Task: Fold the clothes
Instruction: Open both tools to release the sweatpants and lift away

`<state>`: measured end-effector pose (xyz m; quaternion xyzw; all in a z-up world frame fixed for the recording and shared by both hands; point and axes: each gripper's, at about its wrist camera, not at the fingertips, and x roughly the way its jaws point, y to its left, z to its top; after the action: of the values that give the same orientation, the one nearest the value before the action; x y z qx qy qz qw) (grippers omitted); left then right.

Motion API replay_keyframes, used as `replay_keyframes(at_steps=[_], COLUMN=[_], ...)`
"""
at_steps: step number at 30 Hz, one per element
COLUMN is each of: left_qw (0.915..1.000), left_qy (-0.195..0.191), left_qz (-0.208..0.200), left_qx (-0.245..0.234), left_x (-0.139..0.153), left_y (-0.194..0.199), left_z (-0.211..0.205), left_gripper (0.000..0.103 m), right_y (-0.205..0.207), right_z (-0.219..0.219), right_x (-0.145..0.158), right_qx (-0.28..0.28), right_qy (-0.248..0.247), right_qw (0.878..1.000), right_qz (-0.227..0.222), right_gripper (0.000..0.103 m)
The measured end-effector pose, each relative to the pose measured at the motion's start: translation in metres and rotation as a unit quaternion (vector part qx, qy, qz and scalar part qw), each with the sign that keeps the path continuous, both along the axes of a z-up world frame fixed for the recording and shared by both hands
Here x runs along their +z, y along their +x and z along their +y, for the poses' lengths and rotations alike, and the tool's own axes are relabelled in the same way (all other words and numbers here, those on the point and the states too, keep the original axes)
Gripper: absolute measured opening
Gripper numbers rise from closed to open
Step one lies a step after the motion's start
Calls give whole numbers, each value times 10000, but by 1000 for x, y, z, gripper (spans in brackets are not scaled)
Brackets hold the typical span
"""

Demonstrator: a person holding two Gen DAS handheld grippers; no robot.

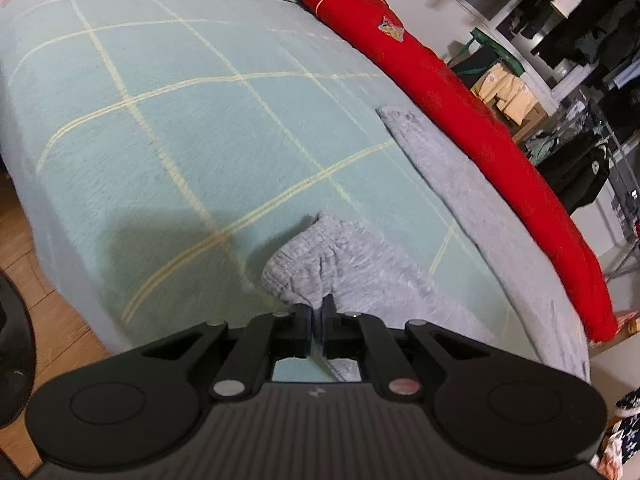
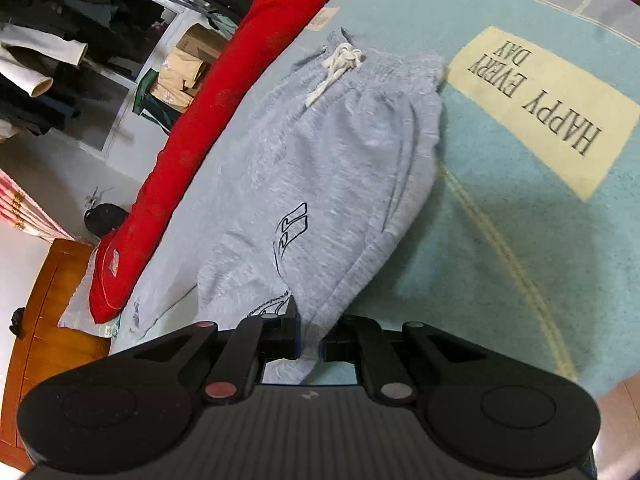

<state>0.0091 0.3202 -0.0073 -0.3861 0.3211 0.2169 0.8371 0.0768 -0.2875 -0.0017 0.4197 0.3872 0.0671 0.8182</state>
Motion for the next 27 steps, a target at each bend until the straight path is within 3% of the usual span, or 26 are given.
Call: replay_keyframes(at_steps=[7, 9, 12, 16, 20, 22, 24, 27], left_qw=[9992, 9992, 9968, 9932, 9940, 9857, 9708, 9356], left_qy=[-226, -167, 276, 815, 1028, 1127, 1212, 1466], left_qz=[233, 223, 441, 383, 63, 7, 5, 31], left_qx=[219, 284, 604, 741, -380, -1253, -2070, -3210], left_x=[-16, -11, 5, 33, 51, 52, 51, 46], left_y=[-18, -23, -32, -30, 30, 75, 115, 165], left_z=[-1, 0, 4, 11, -6, -28, -52, -92], left_gripper=[14, 20, 24, 24, 27, 27, 27, 27], right_y=[-2, -8, -18, -12, 24, 40, 55, 72], right_z=[-1, -7, -20, -23, 8, 30, 55, 87], right_x=[-18, -9, 16, 46, 58, 58, 52, 43], right_qx=[-42, -162, -470, -501, 162, 574, 946, 1355], right_qy=[-154, -306, -737, -1057, -834, -800, -739, -685], right_qw=[9990, 9987, 9961, 9924, 9933, 9913, 9888, 9854], right_qz=[414, 372, 150, -375, -780, -873, -881, -765], right_gripper=[17, 27, 32, 35, 36, 37, 38, 38])
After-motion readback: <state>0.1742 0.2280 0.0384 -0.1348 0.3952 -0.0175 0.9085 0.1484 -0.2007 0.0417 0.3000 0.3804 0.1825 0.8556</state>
